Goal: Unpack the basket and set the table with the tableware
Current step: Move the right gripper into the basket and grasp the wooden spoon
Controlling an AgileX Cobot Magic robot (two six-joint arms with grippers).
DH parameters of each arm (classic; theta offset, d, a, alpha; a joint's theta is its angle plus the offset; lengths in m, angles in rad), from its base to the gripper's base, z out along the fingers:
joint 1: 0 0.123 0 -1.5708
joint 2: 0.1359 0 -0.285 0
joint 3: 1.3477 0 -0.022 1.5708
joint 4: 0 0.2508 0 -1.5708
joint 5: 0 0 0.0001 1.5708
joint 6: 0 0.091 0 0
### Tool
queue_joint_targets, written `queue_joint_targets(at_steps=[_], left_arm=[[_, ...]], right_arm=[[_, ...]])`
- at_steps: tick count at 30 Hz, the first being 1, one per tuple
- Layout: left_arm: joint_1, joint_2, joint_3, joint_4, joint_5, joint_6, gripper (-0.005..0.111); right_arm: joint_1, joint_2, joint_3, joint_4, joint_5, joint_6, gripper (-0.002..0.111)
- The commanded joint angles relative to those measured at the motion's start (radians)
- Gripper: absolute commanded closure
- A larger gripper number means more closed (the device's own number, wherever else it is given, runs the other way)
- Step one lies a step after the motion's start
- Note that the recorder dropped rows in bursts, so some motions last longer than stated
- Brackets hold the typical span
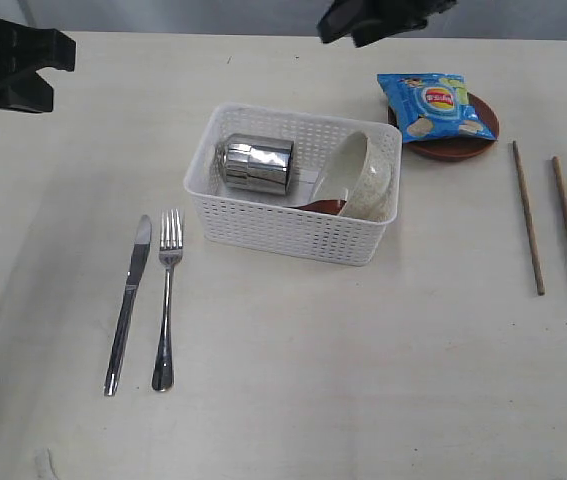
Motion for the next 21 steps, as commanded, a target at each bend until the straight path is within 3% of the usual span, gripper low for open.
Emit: queue_joint_targets(at_steps=[1, 10, 21], left_arm=[[0.002, -0.001, 0.007, -0.013, -0.010, 0.001, 0.107], [0.002, -0.001, 0.007, -0.013, -0.001, 0.000, 0.107], [0.002, -0.001, 0.007, -0.015, 0.005, 0.000, 0.107]], right_arm=[[0.151, -0.023, -0.038, -0.223, 0.035, 0.055, 0.052], [0.388, -0.057, -0.038, -0.622, 0.091, 0.223, 0.052], [0.409, -0.058, -0.006, -0.657, 0.120, 0.287, 0.052]])
